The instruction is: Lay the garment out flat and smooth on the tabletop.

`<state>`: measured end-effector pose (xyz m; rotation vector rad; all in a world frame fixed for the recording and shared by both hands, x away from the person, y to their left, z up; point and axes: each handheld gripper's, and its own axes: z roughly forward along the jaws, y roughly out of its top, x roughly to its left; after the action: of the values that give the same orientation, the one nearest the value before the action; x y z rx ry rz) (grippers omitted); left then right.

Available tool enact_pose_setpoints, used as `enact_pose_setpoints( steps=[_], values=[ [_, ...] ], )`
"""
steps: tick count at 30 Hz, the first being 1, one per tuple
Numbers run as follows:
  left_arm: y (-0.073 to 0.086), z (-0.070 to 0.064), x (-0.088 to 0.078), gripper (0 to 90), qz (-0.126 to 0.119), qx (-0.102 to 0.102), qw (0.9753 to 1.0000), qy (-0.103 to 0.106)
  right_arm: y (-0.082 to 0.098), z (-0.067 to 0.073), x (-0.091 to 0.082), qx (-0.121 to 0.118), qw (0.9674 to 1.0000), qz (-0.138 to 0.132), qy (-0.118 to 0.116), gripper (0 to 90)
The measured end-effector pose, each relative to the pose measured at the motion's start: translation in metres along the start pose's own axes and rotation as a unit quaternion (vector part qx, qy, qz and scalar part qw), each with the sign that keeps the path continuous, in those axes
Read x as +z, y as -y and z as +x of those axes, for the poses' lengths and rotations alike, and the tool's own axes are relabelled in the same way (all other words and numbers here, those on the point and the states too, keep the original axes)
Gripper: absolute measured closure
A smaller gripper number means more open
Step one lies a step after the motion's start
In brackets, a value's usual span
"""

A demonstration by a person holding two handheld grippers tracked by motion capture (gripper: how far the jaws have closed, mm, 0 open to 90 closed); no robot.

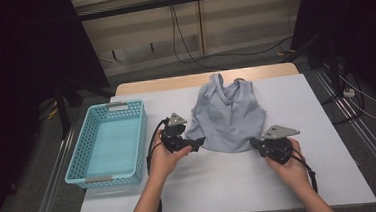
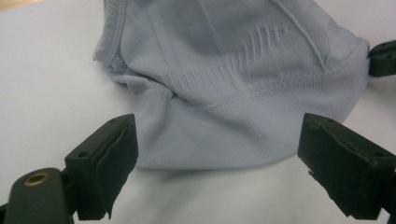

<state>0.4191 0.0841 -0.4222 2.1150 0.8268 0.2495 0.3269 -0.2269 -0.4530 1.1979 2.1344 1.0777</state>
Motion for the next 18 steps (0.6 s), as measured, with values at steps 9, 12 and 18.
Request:
enact_pose_setpoints(
  steps=[9, 12, 18],
  values=[
    [0.000, -0.006, 0.005, 13.8, -0.005, 0.013, 0.9999, 0.009, -0.003, -0.016, -0.027, 0.040, 0.9977, -0.054, -0.008, 87.9],
    [0.000, -0.006, 0.004, 13.8, -0.008, 0.010, 0.9998, 0.012, -0.006, -0.022, -0.033, 0.060, 0.9953, -0.076, -0.011, 87.9],
    [-0.006, -0.006, 0.006, 13.8, -0.018, 0.007, 0.9996, 0.019, -0.002, -0.030, -0.036, 0.075, 0.9929, -0.090, -0.022, 87.9]
  ],
)
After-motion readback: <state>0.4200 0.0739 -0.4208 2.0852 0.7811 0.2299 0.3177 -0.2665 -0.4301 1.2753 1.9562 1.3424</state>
